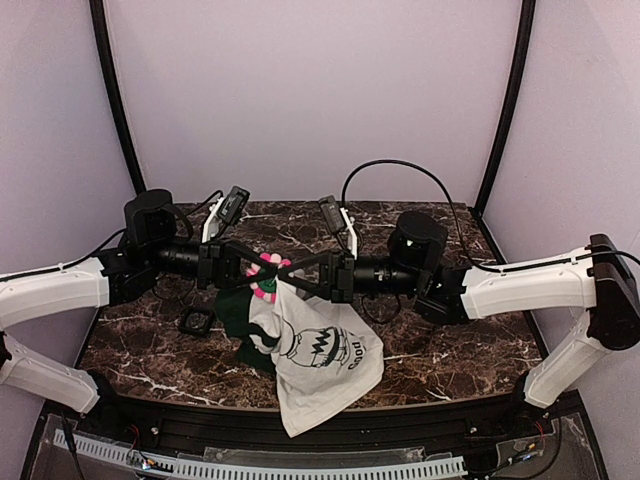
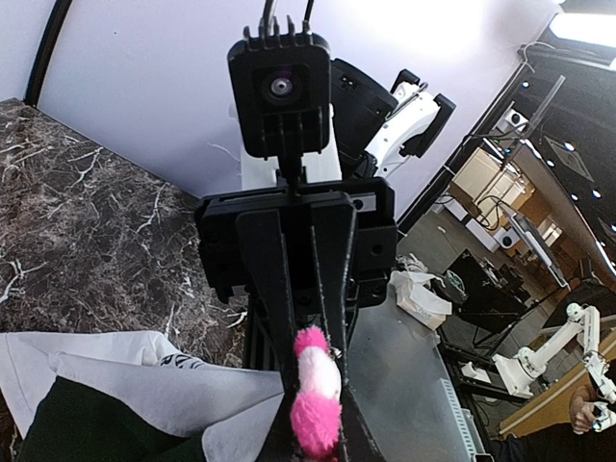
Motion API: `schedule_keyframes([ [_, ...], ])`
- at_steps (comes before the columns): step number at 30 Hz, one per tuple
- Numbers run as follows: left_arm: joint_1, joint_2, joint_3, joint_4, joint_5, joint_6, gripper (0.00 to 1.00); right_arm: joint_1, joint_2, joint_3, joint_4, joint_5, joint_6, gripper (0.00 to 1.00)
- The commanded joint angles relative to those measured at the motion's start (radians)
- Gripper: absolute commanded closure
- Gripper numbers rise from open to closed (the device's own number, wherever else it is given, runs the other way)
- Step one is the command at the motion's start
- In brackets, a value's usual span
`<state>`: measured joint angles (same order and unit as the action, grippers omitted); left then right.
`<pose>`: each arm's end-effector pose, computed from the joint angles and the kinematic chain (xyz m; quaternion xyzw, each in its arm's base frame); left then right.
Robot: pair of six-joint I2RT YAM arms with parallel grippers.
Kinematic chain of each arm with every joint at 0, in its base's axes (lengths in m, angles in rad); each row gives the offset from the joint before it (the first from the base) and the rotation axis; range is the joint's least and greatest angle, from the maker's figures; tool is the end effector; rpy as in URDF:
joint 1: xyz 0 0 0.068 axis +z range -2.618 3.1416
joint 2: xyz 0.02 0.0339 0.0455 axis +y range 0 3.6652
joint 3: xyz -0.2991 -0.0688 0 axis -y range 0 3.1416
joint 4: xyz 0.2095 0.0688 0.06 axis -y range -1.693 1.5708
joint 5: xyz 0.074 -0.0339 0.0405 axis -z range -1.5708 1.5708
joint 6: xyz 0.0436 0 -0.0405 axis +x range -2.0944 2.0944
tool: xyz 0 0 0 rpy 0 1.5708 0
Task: Remove the brooch from the garment
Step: Open the brooch on the crumpled clothing.
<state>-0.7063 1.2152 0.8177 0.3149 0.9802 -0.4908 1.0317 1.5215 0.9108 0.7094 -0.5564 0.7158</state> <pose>0.1516 -0.1770 0.3600 0.3868 0.6110 -0.6228 0.2986 0.1454 0.2880 0.3522 -0.3025 0.6055 0.6648 0.3161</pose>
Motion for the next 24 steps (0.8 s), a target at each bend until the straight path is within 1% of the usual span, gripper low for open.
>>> schedule_keyframes([
  [1,-0.005,-0.017,-0.004,0.046,0.012,0.009,0.99,0.013,0.017,0.000,-0.006,0.039,0.014,1.00],
  [6,-0.013,-0.021,0.011,-0.039,-0.003,0.081,0.99,0.013,0.035,0.042,-0.073,0.072,0.027,1.00],
  [11,-0.054,-0.024,0.046,-0.194,-0.059,0.191,0.99,0.010,0.060,0.092,-0.177,0.121,0.058,1.00],
  [16,-0.071,-0.040,0.044,-0.200,-0.079,0.215,0.99,-0.021,0.090,0.099,-0.256,0.180,0.156,1.00],
  [20,-0.087,-0.033,0.047,-0.205,-0.058,0.217,0.99,-0.059,0.111,0.053,-0.234,0.174,0.239,1.00],
  [24,-0.120,-0.023,0.062,-0.253,-0.060,0.247,0.99,-0.083,0.125,0.042,-0.232,0.166,0.255,1.00],
])
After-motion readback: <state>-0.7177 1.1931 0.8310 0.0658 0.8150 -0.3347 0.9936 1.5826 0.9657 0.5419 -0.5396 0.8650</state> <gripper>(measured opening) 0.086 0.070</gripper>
